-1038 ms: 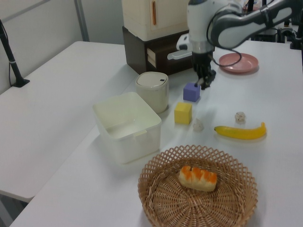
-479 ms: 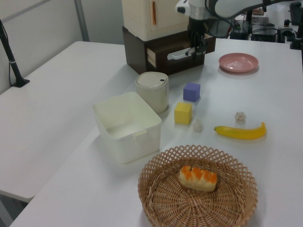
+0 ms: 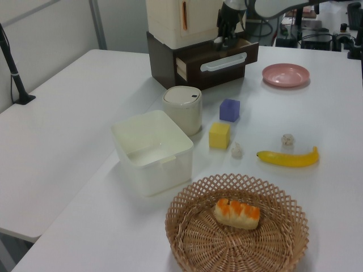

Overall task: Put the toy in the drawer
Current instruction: 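Carry the panda toy over the open brown drawer and lower it, then open the gripper to release the panda toy into the drawer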

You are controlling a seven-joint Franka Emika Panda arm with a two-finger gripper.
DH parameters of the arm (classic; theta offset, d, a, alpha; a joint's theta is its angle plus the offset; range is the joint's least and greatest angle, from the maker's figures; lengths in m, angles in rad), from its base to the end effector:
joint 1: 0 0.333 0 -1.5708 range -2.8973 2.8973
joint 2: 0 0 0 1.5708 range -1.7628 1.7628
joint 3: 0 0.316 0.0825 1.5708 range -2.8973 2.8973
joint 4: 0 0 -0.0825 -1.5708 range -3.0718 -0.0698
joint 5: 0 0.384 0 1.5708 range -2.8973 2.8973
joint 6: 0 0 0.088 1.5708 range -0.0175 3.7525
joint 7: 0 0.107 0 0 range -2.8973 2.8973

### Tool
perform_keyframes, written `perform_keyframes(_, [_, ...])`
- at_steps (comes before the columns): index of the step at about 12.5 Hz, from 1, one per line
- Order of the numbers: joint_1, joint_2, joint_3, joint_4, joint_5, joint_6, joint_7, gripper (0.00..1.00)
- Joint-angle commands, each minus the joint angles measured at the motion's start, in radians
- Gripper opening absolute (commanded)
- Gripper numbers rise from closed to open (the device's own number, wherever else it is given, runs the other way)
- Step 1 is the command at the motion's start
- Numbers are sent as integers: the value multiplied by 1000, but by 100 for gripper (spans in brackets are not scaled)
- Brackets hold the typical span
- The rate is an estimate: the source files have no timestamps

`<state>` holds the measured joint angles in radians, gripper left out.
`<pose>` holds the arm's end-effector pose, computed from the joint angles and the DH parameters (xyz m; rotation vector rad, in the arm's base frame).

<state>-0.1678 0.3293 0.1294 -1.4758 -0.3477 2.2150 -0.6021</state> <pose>0.6946 -0.0511 0.5364 2.5544 0.9318 0.4184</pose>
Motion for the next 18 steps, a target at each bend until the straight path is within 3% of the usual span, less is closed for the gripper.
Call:
perform_keyframes(1, [-60, 89, -1, 22, -83, 187, -16, 3])
perform_keyframes(4, [-107, 111, -22, 37, -108, 248, -99, 6])
perform_keyframes(5, [-111, 114, -24, 37, -109, 255, -104, 27])
perform_keyframes(8, [-111, 113, -22, 34, -103, 253, -99, 73])
perform_keyframes(9, [-113, 108, -20, 34, -100, 253, -96, 83])
perform_keyframes(14, [-102, 59, 4, 14, -82, 233, -39, 84])
perform_keyframes(18, [-87, 8, 93, 14, -74, 42, 154, 83])
